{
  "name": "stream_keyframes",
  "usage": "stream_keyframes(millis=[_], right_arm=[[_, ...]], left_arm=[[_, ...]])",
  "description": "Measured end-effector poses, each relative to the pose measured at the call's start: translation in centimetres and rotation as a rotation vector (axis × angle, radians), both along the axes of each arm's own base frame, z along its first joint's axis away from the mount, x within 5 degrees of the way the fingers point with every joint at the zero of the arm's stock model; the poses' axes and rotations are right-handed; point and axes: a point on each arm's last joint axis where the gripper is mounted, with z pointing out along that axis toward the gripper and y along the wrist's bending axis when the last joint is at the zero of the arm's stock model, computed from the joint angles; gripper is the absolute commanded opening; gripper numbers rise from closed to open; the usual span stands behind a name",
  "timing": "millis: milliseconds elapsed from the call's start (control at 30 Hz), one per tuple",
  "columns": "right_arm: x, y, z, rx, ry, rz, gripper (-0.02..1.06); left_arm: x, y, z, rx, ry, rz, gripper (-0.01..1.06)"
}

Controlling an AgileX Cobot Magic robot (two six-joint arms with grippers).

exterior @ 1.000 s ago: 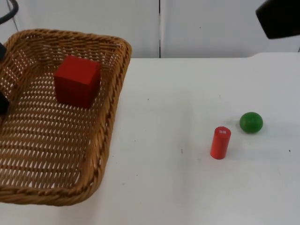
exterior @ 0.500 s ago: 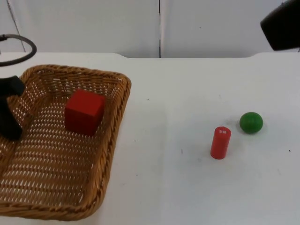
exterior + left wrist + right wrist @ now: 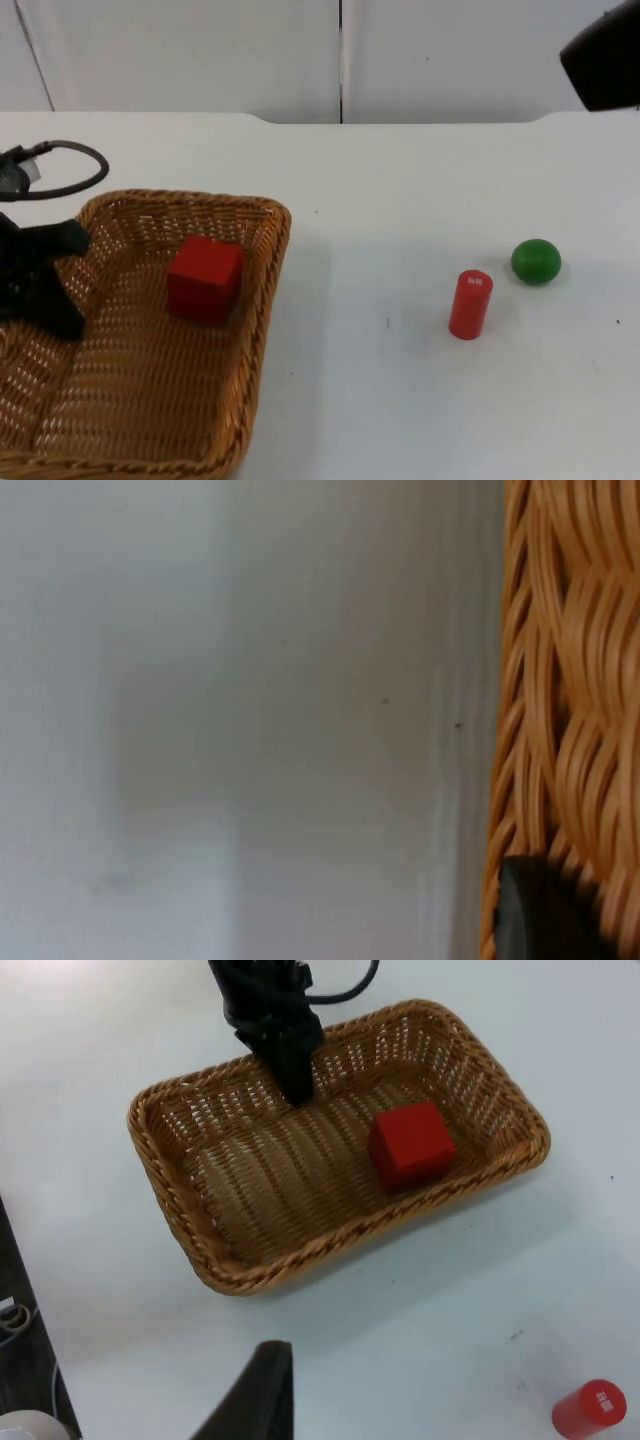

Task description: Pick up the basket with the left hand and place the object to the left of the red cylinder into the basket with the right hand.

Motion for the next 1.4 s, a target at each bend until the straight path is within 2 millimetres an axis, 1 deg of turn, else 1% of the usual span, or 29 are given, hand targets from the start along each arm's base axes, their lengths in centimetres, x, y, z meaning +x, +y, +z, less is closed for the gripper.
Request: stream_keyframes(millis=[133, 800, 833, 900, 933, 1100, 1133, 1167, 1267, 1400], right_arm=[[0.0, 0.0, 0.0, 0.0, 0.0, 0.0, 1.05], [0.0, 0.0, 0.0, 0.0, 0.0, 0.0, 1.05], [0.0, 0.0, 0.0, 0.0, 0.0, 0.0, 1.05], [0.0, 0.0, 0.0, 0.0, 0.0, 0.0, 1.05], [0.0, 0.0, 0.0, 0.0, 0.0, 0.0, 1.05], [0.0, 0.0, 0.0, 0.0, 0.0, 0.0, 1.05], [0.0, 0.0, 0.0, 0.0, 0.0, 0.0, 1.05], [0.0, 0.0, 0.0, 0.0, 0.0, 0.0, 1.05], [0.0, 0.0, 0.0, 0.0, 0.0, 0.0, 1.05], [-0.02, 0.0, -0.02, -0.001, 0.002, 0.001, 1.05]], left_arm=[[0.05, 0.05, -0.64, 0.005, 0.007, 0.001, 0.0], [0.48, 0.02, -0.88, -0.008, -0.014, 0.054, 0.0], [0.48, 0.02, -0.88, -0.008, -0.014, 0.054, 0.03], [0.48, 0.03, -0.88, -0.007, -0.014, 0.055, 0.14], [0.48, 0.03, -0.88, -0.008, -0.014, 0.056, 0.14], [0.45, -0.06, -0.85, -0.018, -0.007, 0.06, 0.61], [0.44, -0.07, -0.84, -0.02, -0.005, 0.061, 0.61], [0.44, -0.07, -0.84, -0.02, -0.005, 0.061, 0.69], [0.39, -0.04, -0.83, -0.024, -0.001, 0.062, 0.83], [0.23, 0.2, -0.72, -0.001, 0.01, 0.055, 0.83]])
